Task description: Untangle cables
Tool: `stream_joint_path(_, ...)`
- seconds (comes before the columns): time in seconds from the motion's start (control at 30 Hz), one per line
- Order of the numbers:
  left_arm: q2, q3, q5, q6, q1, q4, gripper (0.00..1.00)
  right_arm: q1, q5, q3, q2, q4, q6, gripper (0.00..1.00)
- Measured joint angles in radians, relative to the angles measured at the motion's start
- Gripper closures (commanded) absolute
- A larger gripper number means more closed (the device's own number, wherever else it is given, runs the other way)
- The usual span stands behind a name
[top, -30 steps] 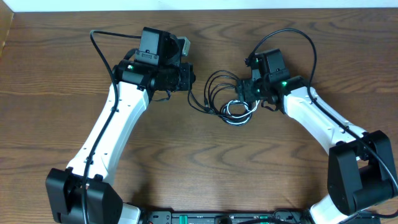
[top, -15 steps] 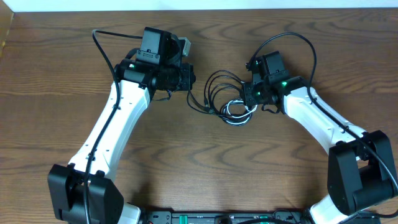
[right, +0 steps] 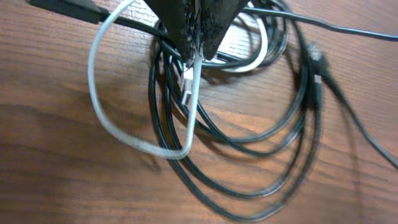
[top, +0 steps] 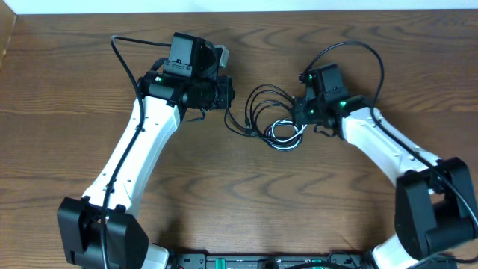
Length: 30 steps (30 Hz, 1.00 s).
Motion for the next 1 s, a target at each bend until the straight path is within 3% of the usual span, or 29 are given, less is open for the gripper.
stream_joint_path(0.3, 0.0, 0.0, 0.0, 0.0, 0.0, -0.005, 0.91, -0.284, -0.225, 0.31, -0.299, -0.169, 0.01, 0.99)
stream_joint_path(0.33, 0.0, 0.0, 0.0, 0.0, 0.0, -0.005, 0.87, -0.32, -0.252, 0.335, -0.342, -0.193, 0.014, 0.99)
stream_joint_path(0.53, 0.0, 0.0, 0.0, 0.009, 0.0, -0.011, 0.83, -0.437, -0.339, 0.362, -0.491, -0.347, 0.023, 0.99)
stream_joint_path(0.83, 0.0, 0.0, 0.0, 0.018, 0.0, -0.012, 0.74, -0.373, -0.337, 0.328, -0.358, -0.504, -0.034, 0.51)
stream_joint_path(1.0, 0.0, 0.0, 0.0, 0.018, 0.0, -0.018, 0.72, -0.286, -0.335, 0.319, -0.162, -0.506, -0.148, 0.42)
